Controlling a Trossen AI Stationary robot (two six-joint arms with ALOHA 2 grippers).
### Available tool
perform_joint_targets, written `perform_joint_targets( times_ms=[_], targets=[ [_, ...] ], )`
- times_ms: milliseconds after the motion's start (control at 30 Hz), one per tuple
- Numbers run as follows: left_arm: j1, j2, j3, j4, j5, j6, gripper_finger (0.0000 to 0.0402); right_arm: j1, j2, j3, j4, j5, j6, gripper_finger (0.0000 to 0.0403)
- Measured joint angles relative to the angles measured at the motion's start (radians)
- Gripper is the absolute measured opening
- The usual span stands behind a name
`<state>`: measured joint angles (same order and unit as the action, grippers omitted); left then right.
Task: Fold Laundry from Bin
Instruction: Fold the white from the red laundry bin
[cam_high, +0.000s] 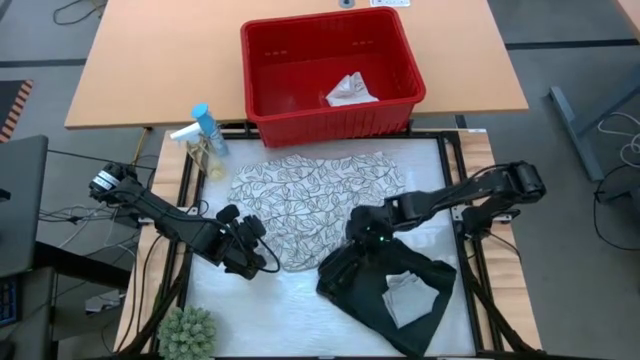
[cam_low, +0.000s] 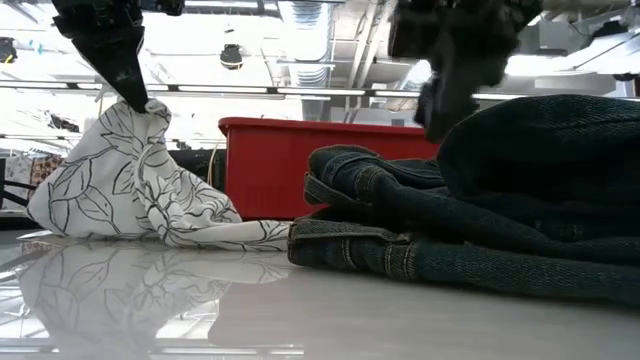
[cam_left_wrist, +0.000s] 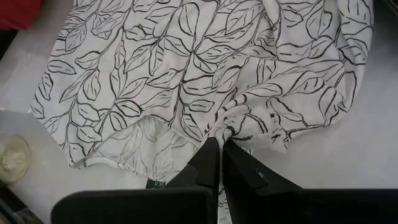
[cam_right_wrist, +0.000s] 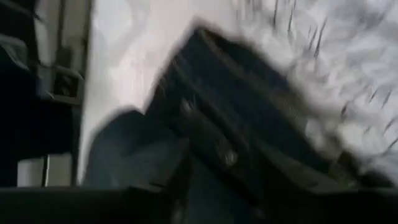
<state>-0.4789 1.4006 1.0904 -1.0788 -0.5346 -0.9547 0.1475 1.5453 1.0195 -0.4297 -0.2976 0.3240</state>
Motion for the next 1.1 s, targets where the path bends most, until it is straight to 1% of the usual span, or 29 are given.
perform_joint_targets(
  times_ms=[133,167,200,300,400,500,567,667,833,967,1100],
  targets=[
    [0.000,0.000,0.000,0.001,0.001,-0.013,0.0000,0.029,0.058,0.000,-0.012,0.006,0.018,0.0048],
    [0.000,0.000,0.000,0.001,0.005,-0.014,0.0000,0.038,0.078,0.001,-0.013,0.006,0.020,0.0026],
    [0.000,0.000,0.000,0.000,0.006,-0.016,0.0000,0.049,0.100,0.001,-0.021,0.010,0.022,0.0018],
    [0.000,0.000,0.000,0.001,0.007,-0.016,0.0000,0.079,0.167,0.000,-0.041,-0.011,0.054,0.0022],
    [0.000,0.000,0.000,0.001,0.006,-0.016,0.0000,0.105,0.207,0.001,-0.036,-0.101,0.096,0.0016],
    [0.000,0.000,0.000,0.001,0.001,-0.009,0.0000,0.125,0.202,0.001,-0.046,-0.179,0.113,0.0014],
    [0.000,0.000,0.000,0.000,-0.008,-0.003,0.0000,0.140,0.186,0.000,-0.063,-0.205,0.099,0.0014],
    [0.000,0.000,0.000,0.000,-0.013,0.010,0.0000,0.175,0.161,0.000,-0.136,-0.202,0.079,0.0014],
    [0.000,0.000,0.000,0.001,-0.029,0.022,0.0000,0.247,0.159,0.001,-0.271,-0.196,0.041,0.0015],
    [0.000,0.000,0.000,0.000,-0.029,0.047,0.0000,0.308,0.158,0.002,-0.291,-0.145,0.043,0.0029],
    [0.000,0.000,0.000,0.000,-0.029,0.060,0.0000,0.315,0.160,0.040,-0.294,-0.147,0.074,0.0053]
  ],
)
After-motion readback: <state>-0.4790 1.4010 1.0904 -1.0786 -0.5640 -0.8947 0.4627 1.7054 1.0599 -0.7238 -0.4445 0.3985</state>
